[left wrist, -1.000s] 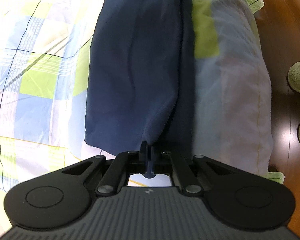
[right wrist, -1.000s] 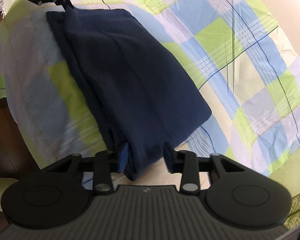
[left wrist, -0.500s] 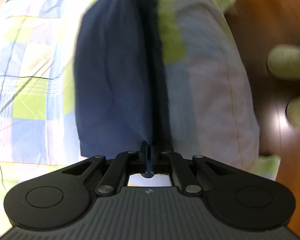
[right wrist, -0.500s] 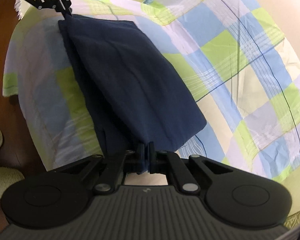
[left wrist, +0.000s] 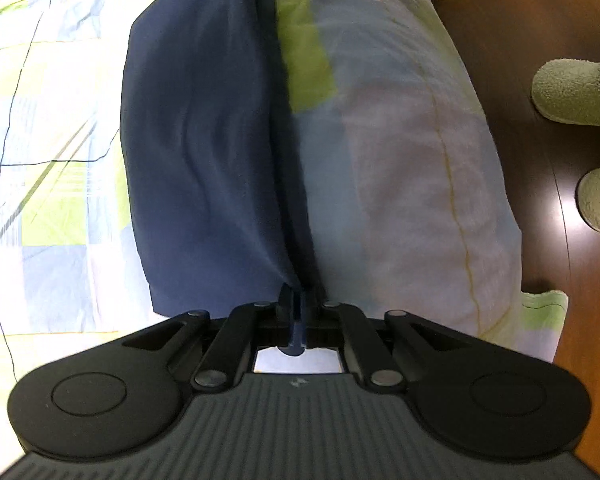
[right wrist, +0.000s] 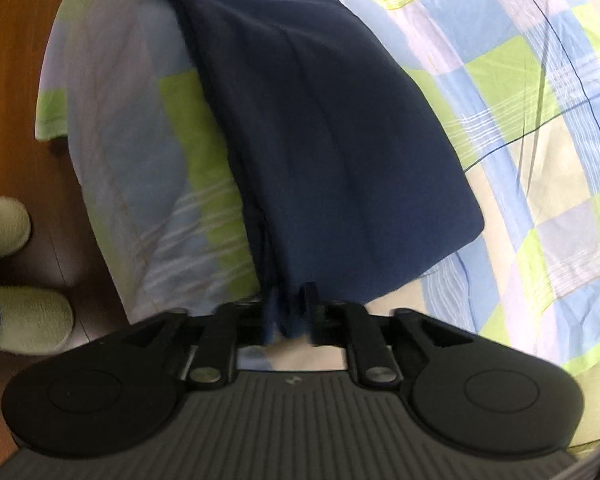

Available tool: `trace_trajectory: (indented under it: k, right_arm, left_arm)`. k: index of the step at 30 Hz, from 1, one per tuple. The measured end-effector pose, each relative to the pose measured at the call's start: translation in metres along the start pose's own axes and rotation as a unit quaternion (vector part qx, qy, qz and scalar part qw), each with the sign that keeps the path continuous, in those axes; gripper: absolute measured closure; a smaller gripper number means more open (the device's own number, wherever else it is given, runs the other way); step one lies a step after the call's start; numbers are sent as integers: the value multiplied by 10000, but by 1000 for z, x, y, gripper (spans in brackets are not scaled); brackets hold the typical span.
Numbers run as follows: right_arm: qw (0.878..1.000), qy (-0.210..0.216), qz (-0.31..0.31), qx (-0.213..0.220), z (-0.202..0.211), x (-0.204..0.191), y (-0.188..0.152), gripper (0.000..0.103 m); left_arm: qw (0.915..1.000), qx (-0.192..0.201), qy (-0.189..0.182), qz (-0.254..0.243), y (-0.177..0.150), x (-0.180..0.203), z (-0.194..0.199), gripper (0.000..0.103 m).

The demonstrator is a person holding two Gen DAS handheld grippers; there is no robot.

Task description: Fold clothes

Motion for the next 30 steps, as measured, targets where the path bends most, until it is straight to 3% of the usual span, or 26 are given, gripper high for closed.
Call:
trace_trajectory:
  k: [2,4,6,8,10,11,12,15,19,22,24,26,28,30]
  right_arm:
    - [9992,127,-363,140,12,9,8,76]
    - [9951,293,-845,427,26,20,20,76]
    - [9886,370,-1310,641,34,29,30,76]
    - [9808,318,-1771,749,29,38,36,76]
    - [9737,327,-2131,741,13,41,36,76]
    - [9707,327,-2256,760,8,43,34,76]
    - [9667,343,-2419,756,1,46,32,76]
    - [9623,331,-2651,507,-24,41,22,75]
    - [9621,335,-2689,303,-26,45,2,75]
    - [9584,170,-2812,461,-12,53,8,75]
    - [9521,130,-2969,721,1,54,16,72]
    - [9517,107,-2998,658,-3,48,18,68]
    - [9552,101,-2950,210,-26,37,9,67]
    - [9564,45,-2913,194,-25,37,11,67]
  left_arm:
    - [9986,83,-521,-19,-4,8,8,91]
    - [9967,148,-803,-15,-8,11,19,88]
    - [9960,275,-643,563,-14,-6,39,88]
    - [9882,397,-296,1446,-24,-31,60,87]
    - [9686,508,94,2432,-25,-60,57,78]
    - [9650,517,137,2568,-25,-63,55,73]
    - [9544,497,27,2943,-27,-64,43,71]
    - [9047,416,-382,4222,-31,-67,2,71]
    - [8992,212,-361,4355,-29,-44,9,76]
    - [8858,401,-314,4613,-35,-42,30,74]
    - [8813,251,-490,4693,-38,-33,25,74]
    - [8730,69,-808,4809,-39,-21,15,76]
    - [8572,38,-996,5053,-43,-18,17,76]
    - [8235,-12,-1463,5482,-54,-18,26,71]
Point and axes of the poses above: each gripper's, at about its wrist camera, not at the fingertips, and z roughly against the way its jaws point, x to its right, y to its top, the point moved 8 cm from there along -z, roughly the way its jaws point, and after that the axes turned 13 degrees about -z, right-handed, at the moved point
